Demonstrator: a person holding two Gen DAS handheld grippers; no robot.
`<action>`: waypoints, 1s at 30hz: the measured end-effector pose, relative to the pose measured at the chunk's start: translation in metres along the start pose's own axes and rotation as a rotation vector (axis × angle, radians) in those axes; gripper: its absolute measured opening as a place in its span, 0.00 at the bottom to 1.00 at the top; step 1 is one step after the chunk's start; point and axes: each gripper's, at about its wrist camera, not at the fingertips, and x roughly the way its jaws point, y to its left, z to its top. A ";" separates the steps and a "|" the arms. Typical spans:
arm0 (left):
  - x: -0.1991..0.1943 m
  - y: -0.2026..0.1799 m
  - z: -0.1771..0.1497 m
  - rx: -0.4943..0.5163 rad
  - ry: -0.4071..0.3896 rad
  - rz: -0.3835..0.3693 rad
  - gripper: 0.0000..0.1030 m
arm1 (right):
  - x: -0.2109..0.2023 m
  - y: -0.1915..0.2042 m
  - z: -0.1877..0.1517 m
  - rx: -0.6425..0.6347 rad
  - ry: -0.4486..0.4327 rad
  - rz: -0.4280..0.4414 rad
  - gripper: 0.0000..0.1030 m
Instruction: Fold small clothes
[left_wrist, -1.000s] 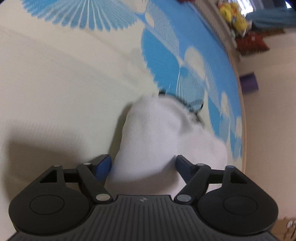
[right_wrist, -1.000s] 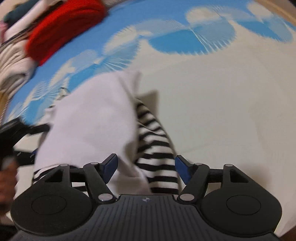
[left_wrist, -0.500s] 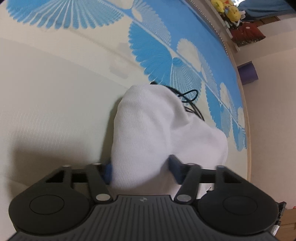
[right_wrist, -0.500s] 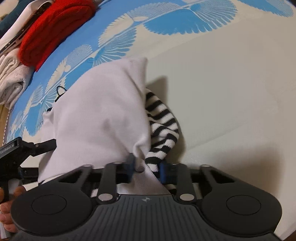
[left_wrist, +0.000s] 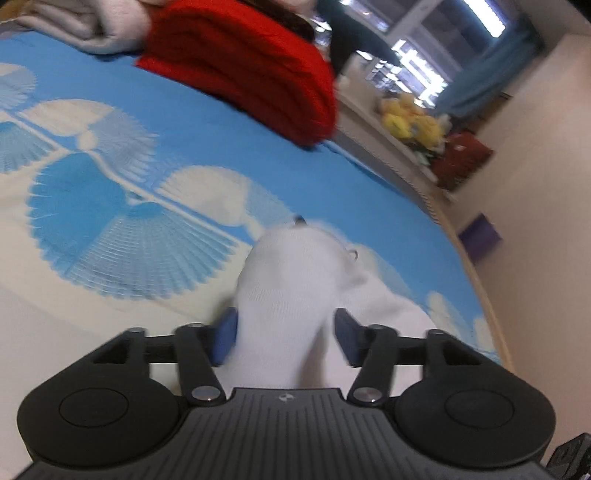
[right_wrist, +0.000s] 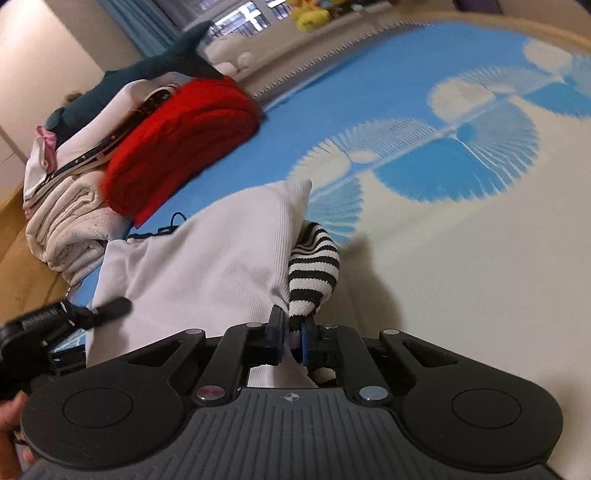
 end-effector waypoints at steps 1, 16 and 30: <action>0.000 0.007 0.001 -0.013 0.035 0.002 0.62 | 0.007 0.003 0.001 -0.008 0.007 -0.020 0.09; -0.020 0.035 -0.050 0.135 0.327 0.086 0.67 | 0.005 0.010 -0.020 -0.014 0.103 -0.100 0.50; -0.020 0.041 -0.083 0.350 0.433 0.215 0.41 | -0.011 -0.008 -0.039 0.000 0.200 -0.212 0.02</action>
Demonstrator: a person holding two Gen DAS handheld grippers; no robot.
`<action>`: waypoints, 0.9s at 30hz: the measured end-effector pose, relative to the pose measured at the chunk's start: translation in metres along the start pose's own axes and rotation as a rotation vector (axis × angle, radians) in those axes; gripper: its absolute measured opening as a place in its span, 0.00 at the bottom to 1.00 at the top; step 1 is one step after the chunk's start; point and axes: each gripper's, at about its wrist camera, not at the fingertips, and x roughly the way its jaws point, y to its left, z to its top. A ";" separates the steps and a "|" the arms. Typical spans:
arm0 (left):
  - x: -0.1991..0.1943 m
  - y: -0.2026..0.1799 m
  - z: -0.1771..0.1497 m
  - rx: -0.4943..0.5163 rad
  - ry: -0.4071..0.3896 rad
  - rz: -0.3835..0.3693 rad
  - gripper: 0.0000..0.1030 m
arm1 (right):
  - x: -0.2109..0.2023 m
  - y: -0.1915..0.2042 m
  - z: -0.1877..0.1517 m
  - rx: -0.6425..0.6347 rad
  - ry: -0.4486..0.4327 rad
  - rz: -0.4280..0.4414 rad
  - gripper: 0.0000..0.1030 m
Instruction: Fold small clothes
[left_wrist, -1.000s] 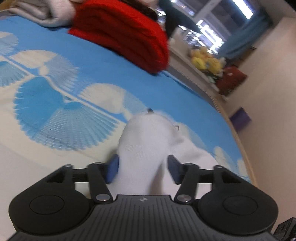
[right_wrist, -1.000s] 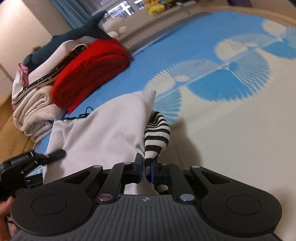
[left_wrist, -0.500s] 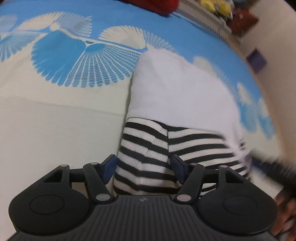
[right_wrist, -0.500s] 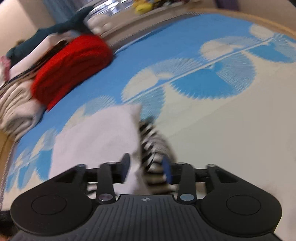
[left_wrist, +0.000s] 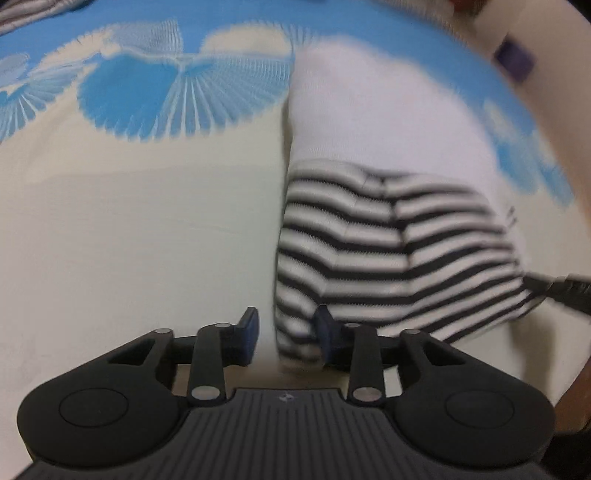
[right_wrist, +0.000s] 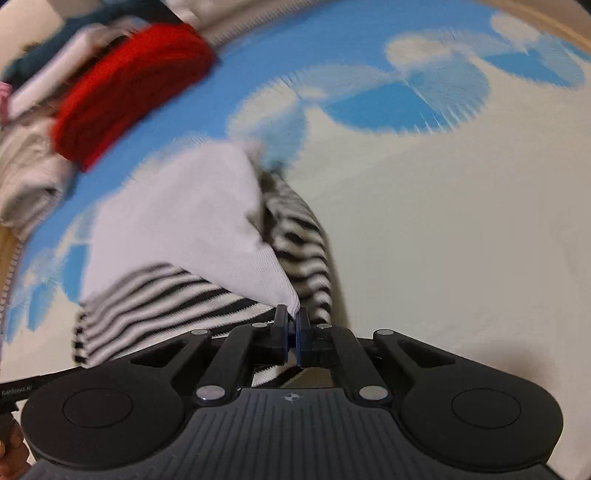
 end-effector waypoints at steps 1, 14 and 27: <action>-0.002 -0.002 0.000 0.011 -0.012 0.010 0.42 | 0.006 0.000 -0.002 -0.010 0.030 -0.017 0.02; -0.146 -0.059 -0.048 0.116 -0.456 0.206 0.90 | -0.048 0.035 -0.011 -0.210 -0.176 -0.143 0.54; -0.171 -0.119 -0.168 0.081 -0.502 0.179 0.90 | -0.177 0.048 -0.117 -0.298 -0.460 -0.077 0.97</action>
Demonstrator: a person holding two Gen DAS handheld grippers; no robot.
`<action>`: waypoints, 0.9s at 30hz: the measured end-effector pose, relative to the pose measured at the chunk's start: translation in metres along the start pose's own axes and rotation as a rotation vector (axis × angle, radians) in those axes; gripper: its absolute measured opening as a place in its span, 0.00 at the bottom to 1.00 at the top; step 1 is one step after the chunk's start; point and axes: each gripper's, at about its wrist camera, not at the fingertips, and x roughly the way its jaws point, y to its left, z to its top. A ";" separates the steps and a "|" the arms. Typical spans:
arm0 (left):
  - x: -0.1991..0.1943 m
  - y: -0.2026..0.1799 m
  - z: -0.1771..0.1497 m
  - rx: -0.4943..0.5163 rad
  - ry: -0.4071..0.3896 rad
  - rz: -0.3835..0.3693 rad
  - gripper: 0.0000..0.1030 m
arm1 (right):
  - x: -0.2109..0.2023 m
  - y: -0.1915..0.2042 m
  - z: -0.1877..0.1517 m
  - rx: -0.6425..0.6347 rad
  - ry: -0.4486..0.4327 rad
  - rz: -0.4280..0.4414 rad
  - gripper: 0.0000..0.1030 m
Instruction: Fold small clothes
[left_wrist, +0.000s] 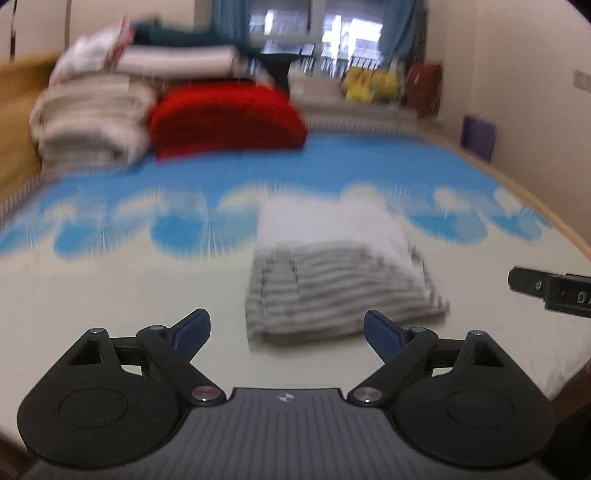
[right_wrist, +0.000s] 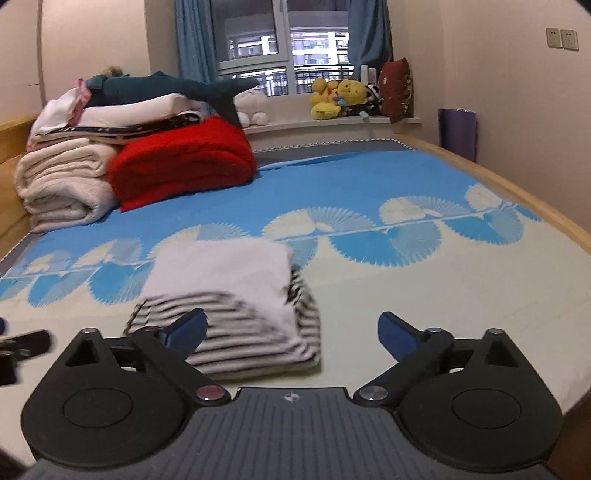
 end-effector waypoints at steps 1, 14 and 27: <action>0.006 -0.003 -0.007 -0.002 0.051 0.013 0.90 | -0.003 0.002 -0.007 -0.008 0.015 -0.001 0.97; 0.015 -0.012 -0.004 -0.055 0.058 0.025 0.90 | 0.007 0.023 -0.029 -0.066 0.109 0.001 0.97; 0.023 -0.014 -0.005 -0.073 0.080 -0.002 0.90 | 0.018 0.045 -0.032 -0.134 0.112 0.016 0.97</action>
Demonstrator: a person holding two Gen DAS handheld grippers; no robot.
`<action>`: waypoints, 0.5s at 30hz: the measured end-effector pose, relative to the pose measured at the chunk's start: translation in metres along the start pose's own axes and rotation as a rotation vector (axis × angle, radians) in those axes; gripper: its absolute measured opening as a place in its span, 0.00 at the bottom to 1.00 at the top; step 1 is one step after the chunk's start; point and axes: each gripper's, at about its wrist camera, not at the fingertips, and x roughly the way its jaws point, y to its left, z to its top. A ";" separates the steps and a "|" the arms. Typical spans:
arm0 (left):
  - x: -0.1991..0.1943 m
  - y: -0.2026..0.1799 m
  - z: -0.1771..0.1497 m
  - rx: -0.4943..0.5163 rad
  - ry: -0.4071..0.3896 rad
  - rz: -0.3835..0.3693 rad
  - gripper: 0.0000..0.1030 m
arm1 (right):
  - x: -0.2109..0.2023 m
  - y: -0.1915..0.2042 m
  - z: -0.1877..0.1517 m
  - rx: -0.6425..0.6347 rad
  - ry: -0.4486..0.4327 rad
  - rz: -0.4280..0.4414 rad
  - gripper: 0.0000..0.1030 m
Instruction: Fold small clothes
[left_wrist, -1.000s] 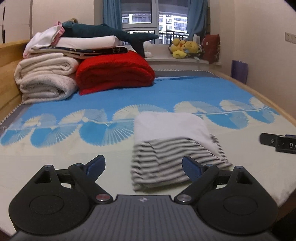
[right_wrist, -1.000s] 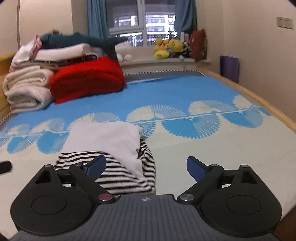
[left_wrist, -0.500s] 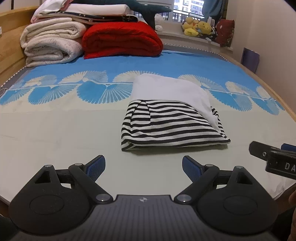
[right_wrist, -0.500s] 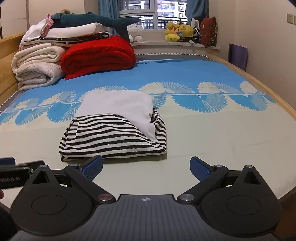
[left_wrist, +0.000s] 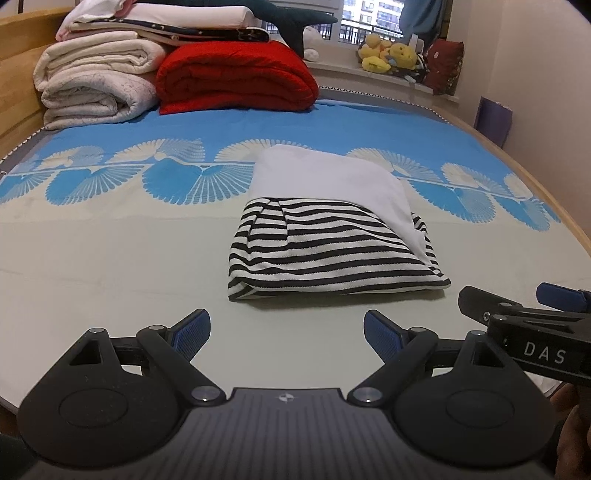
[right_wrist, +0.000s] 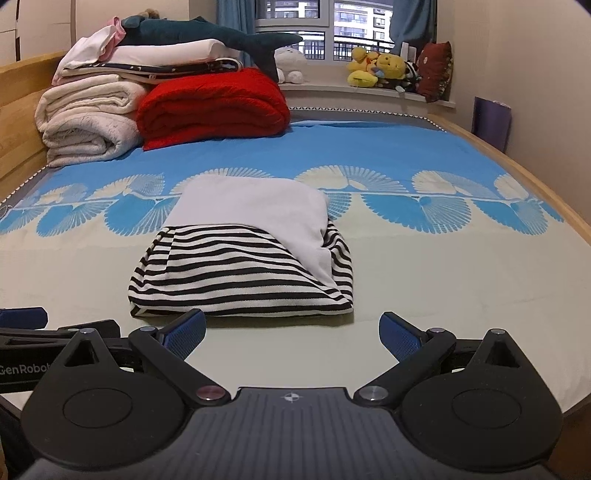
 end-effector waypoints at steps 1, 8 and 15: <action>0.000 0.000 0.000 -0.003 0.001 -0.002 0.90 | 0.000 0.000 0.000 0.000 0.000 -0.001 0.97; 0.002 -0.002 -0.001 -0.003 0.008 -0.002 0.90 | 0.000 0.000 0.000 0.003 0.004 -0.002 0.97; 0.002 0.000 -0.001 -0.009 0.008 -0.002 0.90 | 0.001 0.002 -0.001 -0.001 0.010 -0.004 0.97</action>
